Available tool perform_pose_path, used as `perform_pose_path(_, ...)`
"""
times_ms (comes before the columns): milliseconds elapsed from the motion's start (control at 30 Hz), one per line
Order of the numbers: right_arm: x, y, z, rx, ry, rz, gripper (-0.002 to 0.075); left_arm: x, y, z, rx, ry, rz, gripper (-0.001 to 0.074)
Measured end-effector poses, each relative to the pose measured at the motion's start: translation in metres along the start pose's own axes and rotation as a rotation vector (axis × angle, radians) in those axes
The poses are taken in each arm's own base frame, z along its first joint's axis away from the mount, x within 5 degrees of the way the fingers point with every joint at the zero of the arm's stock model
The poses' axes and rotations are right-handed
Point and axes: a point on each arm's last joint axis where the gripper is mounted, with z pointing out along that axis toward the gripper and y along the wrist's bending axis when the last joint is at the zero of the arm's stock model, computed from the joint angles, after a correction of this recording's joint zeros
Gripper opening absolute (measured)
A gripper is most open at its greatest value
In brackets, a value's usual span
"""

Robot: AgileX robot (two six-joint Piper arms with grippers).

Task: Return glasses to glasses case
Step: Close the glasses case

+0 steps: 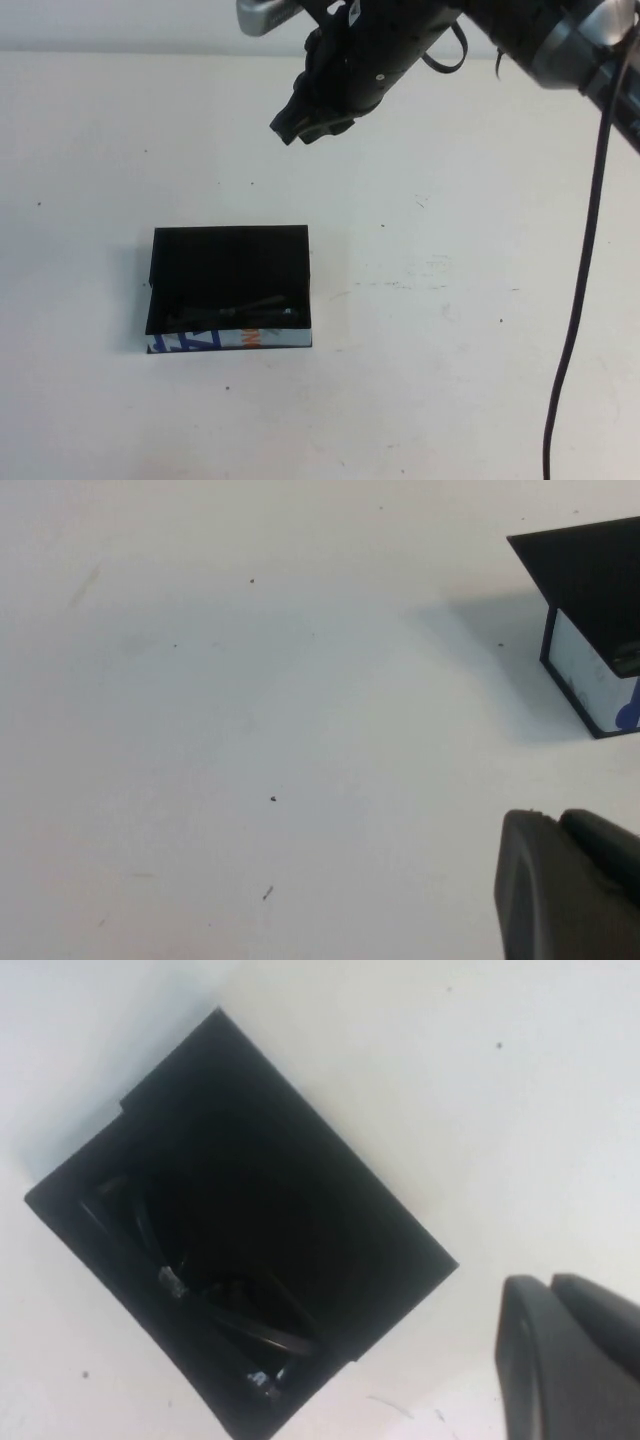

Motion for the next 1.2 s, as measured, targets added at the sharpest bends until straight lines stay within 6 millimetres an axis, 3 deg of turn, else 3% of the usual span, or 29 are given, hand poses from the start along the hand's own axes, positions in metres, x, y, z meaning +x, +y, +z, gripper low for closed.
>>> perform_pose_path(267,-0.002,0.0,-0.024,0.028,-0.038,-0.008,-0.0011,-0.005,0.001,0.0,-0.012,-0.053,0.004,-0.0004)
perform_pose_path(467,-0.002,0.0,-0.027,0.041,-0.04,0.006,-0.0011,-0.026,0.001,-0.004,0.055,-0.29,-0.462,-0.0004)
perform_pose_path(633,-0.002,-0.001,-0.027,0.044,-0.037,0.009,-0.0011,-0.034,0.003,-0.007,0.092,-0.372,-0.672,-0.0004)
perform_pose_path(767,-0.002,-0.001,-0.027,0.052,-0.035,0.018,-0.0011,-0.048,-0.002,-0.013,0.157,-0.234,-0.743,-0.0004)
perform_pose_path(933,0.0,-0.003,-0.015,0.048,-0.012,0.05,-0.0011,-0.086,-0.008,-0.009,0.212,0.003,-0.615,-0.0004)
perform_pose_path(1067,0.001,-0.005,-0.004,0.043,0.009,0.067,-0.0011,-0.113,-0.016,0.01,0.257,0.225,-0.473,-0.0004)
perform_pose_path(1200,0.002,-0.005,-0.003,0.042,0.011,0.074,-0.0011,-0.121,-0.029,0.043,0.337,0.485,-0.319,-0.0004)
